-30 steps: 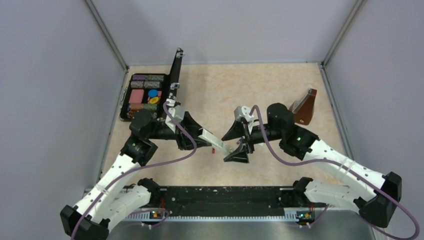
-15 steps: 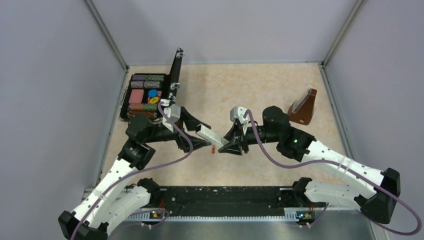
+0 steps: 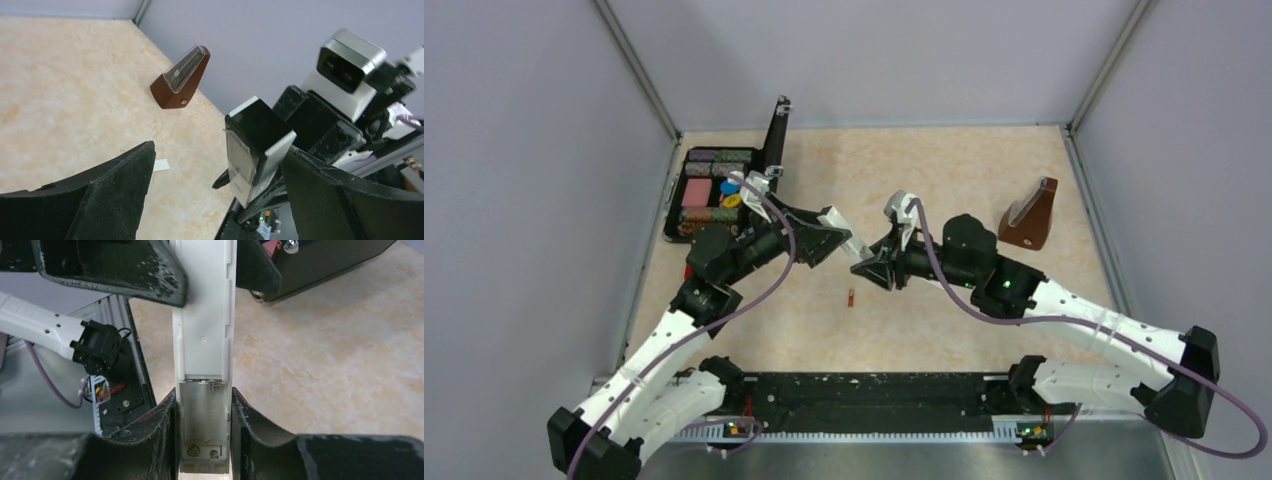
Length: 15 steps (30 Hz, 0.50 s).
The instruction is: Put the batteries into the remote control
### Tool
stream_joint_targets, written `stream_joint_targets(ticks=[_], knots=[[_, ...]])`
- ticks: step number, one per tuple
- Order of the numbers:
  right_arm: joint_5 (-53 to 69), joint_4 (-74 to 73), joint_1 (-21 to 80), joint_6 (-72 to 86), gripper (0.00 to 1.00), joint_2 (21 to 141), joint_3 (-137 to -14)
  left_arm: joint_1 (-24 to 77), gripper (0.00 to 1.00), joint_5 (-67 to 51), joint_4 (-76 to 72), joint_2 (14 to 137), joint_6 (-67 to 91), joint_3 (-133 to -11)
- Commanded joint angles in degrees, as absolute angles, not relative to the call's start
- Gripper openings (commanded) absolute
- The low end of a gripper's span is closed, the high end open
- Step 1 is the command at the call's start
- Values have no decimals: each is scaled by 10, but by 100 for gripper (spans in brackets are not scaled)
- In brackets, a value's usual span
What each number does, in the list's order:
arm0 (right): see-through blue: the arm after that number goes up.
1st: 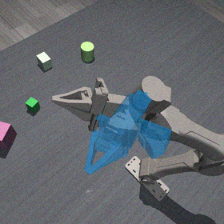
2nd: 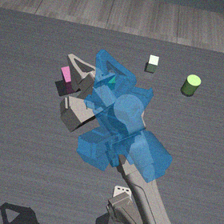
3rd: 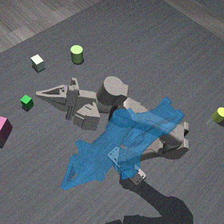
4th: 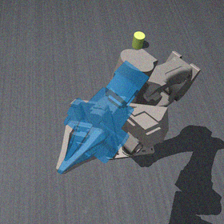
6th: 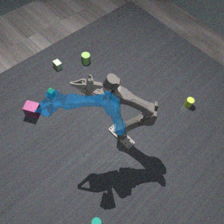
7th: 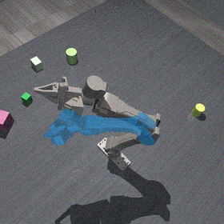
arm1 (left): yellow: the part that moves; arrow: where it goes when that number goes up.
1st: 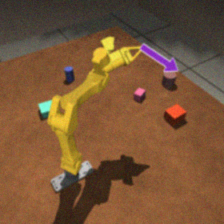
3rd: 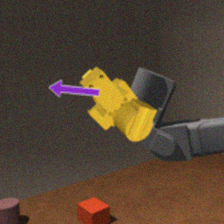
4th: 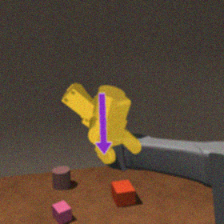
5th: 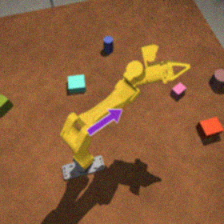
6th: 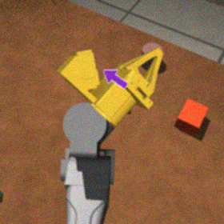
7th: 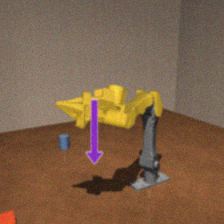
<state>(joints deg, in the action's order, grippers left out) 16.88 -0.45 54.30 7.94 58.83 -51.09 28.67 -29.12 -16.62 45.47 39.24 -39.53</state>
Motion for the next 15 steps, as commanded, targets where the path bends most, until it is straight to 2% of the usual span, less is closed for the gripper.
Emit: stream_joint_targets(ticks=[1,6,10,15], knots=[[40,25,587,111,0,632,-554,300,99,-242,-201,481,509,-417],[-43,38,605,134,0,660,-572,316,99,-151,-135,468,510,-426],[-85,36,608,147,0,676,-584,319,88,-81,-66,455,522,-427],[-81,31,609,153,0,705,-608,319,86,-77,-98,453,544,-398]])
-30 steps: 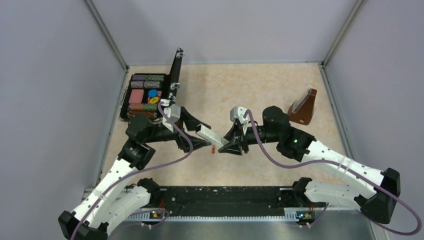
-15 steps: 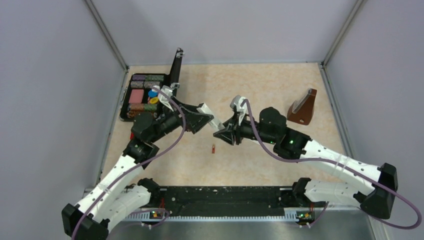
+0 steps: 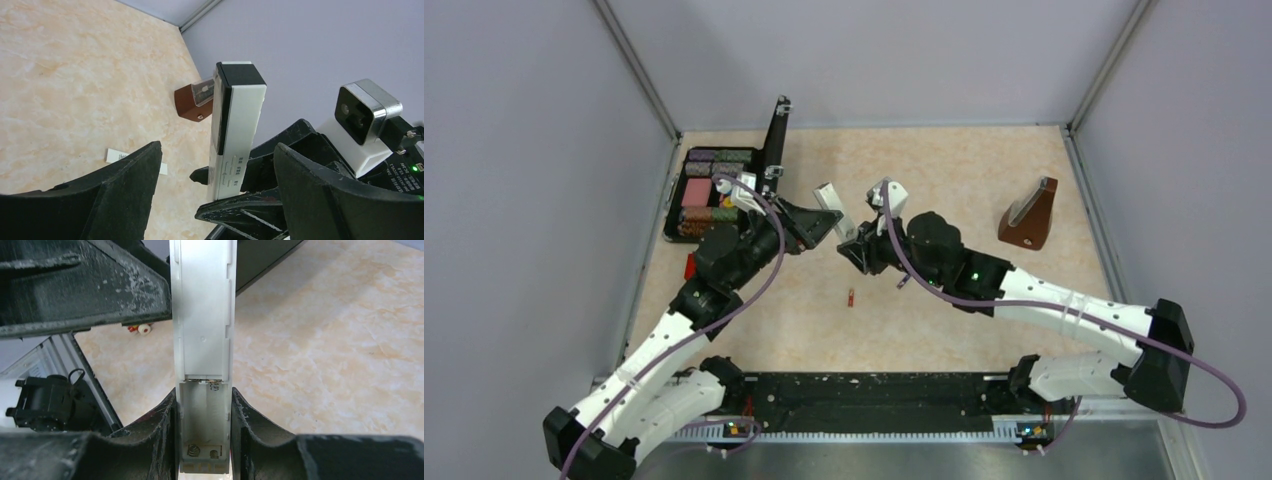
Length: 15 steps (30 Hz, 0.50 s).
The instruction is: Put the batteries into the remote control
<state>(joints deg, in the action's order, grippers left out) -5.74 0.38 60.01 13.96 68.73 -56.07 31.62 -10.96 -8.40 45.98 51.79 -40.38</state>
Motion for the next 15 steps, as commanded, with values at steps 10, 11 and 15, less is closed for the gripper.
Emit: stream_joint_targets(ticks=[10,11,15], knots=[[-102,14,618,152,0,737,-626,320,73,-58,-96,472,544,-409],[-97,14,617,151,0,738,-626,320,67,-56,-93,474,543,-410],[-78,5,617,143,0,746,-634,320,59,-61,-81,486,536,-419]])
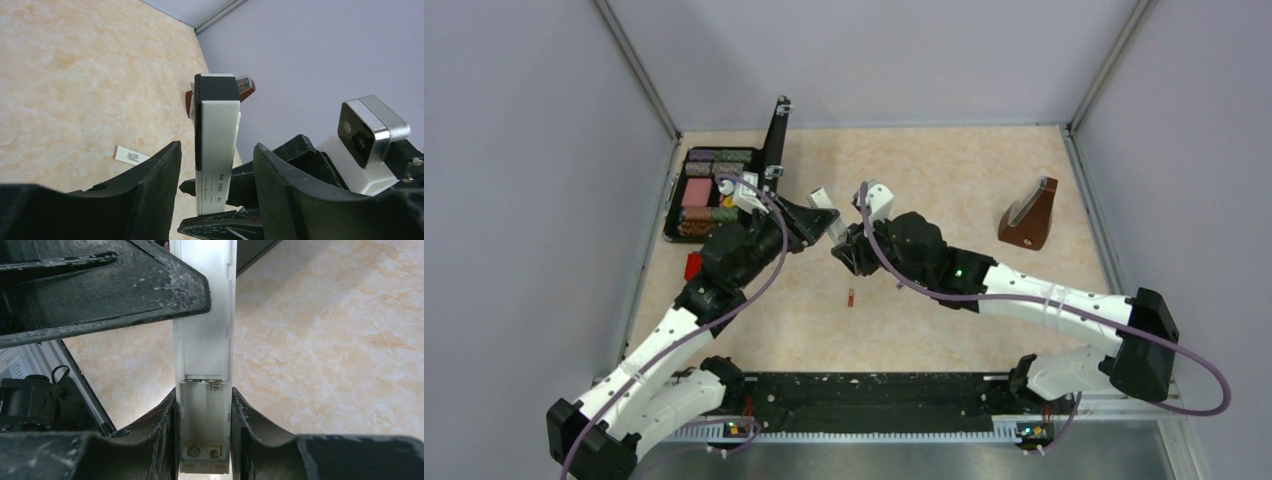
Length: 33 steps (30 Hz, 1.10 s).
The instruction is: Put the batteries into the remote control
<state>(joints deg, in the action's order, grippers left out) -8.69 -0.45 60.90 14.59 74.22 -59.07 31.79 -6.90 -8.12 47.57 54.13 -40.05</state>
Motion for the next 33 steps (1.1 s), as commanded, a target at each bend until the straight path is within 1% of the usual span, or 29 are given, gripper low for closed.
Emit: stream_joint_targets(ticks=[1,4,5,6,8,11,12,17,18,20,23,24,26,29,31,33], knots=[[-75,1,617,140,0,749,-637,320,59,-63,-80,490,535,-421],[-70,1,618,138,0,755,-643,321,61,-65,-74,503,531,-424],[-70,-13,617,139,0,756,-644,320,60,-65,-72,506,531,-425],[-70,-16,618,140,0,757,-644,321,56,-62,-69,510,531,-427],[-73,-22,618,147,0,758,-645,320,37,-56,-64,512,529,-427],[-78,-43,617,162,0,758,-647,321,3,-41,-52,507,525,-430],[-79,-48,618,169,4,755,-645,321,0,-36,-45,505,521,-432],[-86,-65,618,198,18,719,-623,320,0,-7,-11,489,472,-433],[-91,-69,617,209,25,708,-617,320,0,17,-3,483,459,-433],[-89,-72,617,225,47,681,-604,320,0,47,17,465,434,-432],[-63,-74,618,208,64,635,-585,320,0,82,61,453,406,-457],[-71,-75,617,206,68,619,-577,320,0,90,78,452,396,-469],[-94,-88,616,207,72,596,-569,320,0,102,103,449,378,-487],[-120,-141,601,220,73,595,-575,320,0,113,116,437,358,-492],[-125,-197,573,250,70,614,-588,319,0,119,126,425,349,-492],[-112,-241,537,285,64,637,-592,319,0,121,137,411,340,-492]])
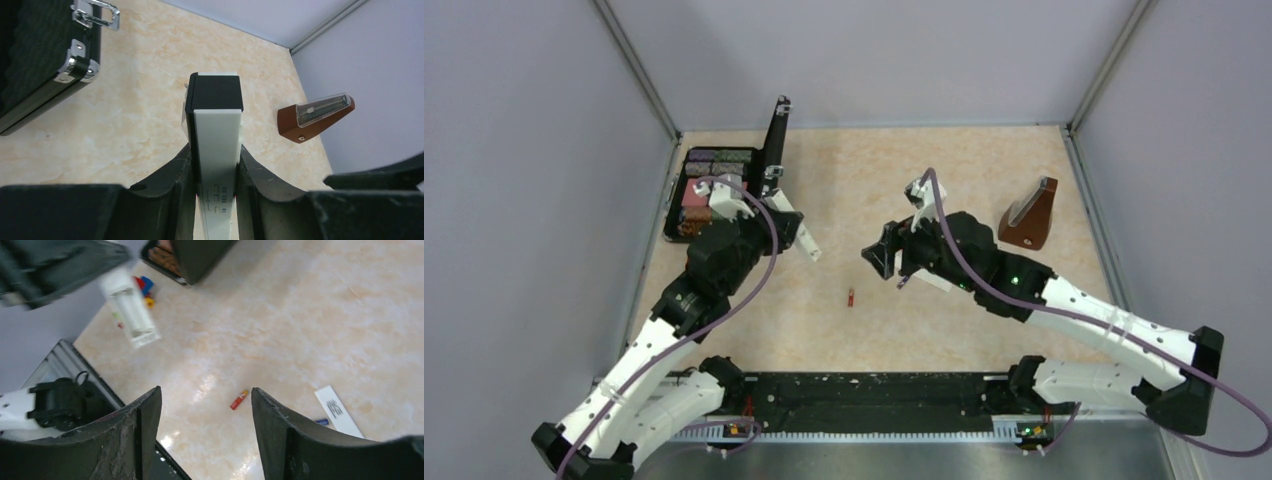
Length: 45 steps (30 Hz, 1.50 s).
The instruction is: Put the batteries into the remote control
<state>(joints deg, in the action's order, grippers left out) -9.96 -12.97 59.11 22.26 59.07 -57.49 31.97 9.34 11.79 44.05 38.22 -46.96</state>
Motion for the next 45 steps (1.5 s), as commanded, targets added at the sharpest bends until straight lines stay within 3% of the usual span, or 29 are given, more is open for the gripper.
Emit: stream_joint_targets(ticks=[1,6,16,29,35,45], knots=[[-105,-253,520,300,60,647,-587,320,0,120,143,405,335,-491],[-92,-295,451,397,45,705,-551,320,0,120,183,368,331,-484],[-196,-285,444,479,48,837,-572,319,0,63,173,294,364,-403],[-202,-308,448,543,50,940,-600,320,0,14,133,252,327,-346],[-208,-313,452,557,47,980,-624,319,0,13,130,250,324,-340],[-245,-328,455,607,32,1004,-616,320,0,5,118,237,339,-316]])
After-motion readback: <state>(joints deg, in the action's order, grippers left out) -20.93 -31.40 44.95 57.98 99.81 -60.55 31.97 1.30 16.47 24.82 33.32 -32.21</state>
